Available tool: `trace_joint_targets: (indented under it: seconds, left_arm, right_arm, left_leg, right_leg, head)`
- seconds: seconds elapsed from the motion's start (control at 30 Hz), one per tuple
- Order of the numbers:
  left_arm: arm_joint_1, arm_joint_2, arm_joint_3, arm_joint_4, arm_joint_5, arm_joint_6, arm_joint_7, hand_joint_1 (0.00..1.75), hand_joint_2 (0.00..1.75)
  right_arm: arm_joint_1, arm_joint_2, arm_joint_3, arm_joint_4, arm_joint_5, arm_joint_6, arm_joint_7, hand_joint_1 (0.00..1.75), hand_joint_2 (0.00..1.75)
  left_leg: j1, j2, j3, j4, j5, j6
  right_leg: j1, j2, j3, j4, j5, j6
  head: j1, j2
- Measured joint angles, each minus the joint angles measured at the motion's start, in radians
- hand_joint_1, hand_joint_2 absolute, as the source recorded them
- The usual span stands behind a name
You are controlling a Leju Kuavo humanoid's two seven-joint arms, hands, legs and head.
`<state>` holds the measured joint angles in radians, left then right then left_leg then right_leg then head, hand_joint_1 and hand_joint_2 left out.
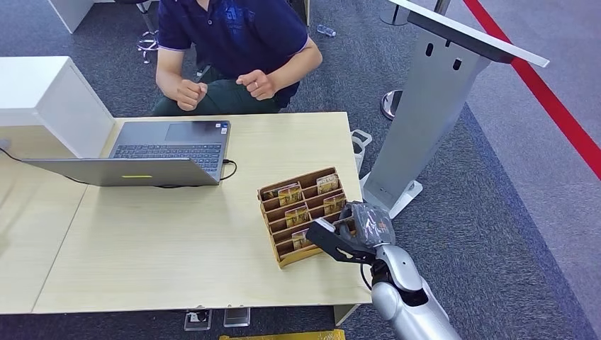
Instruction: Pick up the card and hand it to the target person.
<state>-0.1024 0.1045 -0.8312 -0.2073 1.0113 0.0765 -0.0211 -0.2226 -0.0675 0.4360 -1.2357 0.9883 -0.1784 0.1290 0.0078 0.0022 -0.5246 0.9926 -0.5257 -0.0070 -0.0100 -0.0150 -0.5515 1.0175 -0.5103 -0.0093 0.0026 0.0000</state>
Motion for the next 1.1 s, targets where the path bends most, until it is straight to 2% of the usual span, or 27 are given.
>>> trace_joint_targets:
  seconds: [0.77,1.1]
  left_arm:
    - [0.000,0.000,0.000,0.004,-0.006,-0.003,-0.002,0.00,0.00]
    - [0.000,0.000,0.000,0.004,-0.005,-0.003,-0.001,0.00,0.00]
  right_arm:
    - [-0.006,0.003,0.000,-0.034,-0.005,0.004,-0.010,1.75,1.75]
    - [-0.089,0.020,0.003,-0.132,-0.029,0.044,-0.037,1.75,1.75]
  left_leg:
    - [0.000,0.000,0.000,0.000,0.000,0.000]
    - [0.000,0.000,0.000,0.000,0.000,0.000]
  right_leg:
    - [0.000,0.000,0.000,0.000,0.000,0.000]
    - [0.000,0.000,0.000,0.001,0.000,0.000]
  head:
    - [0.000,0.000]
    - [0.000,0.000]
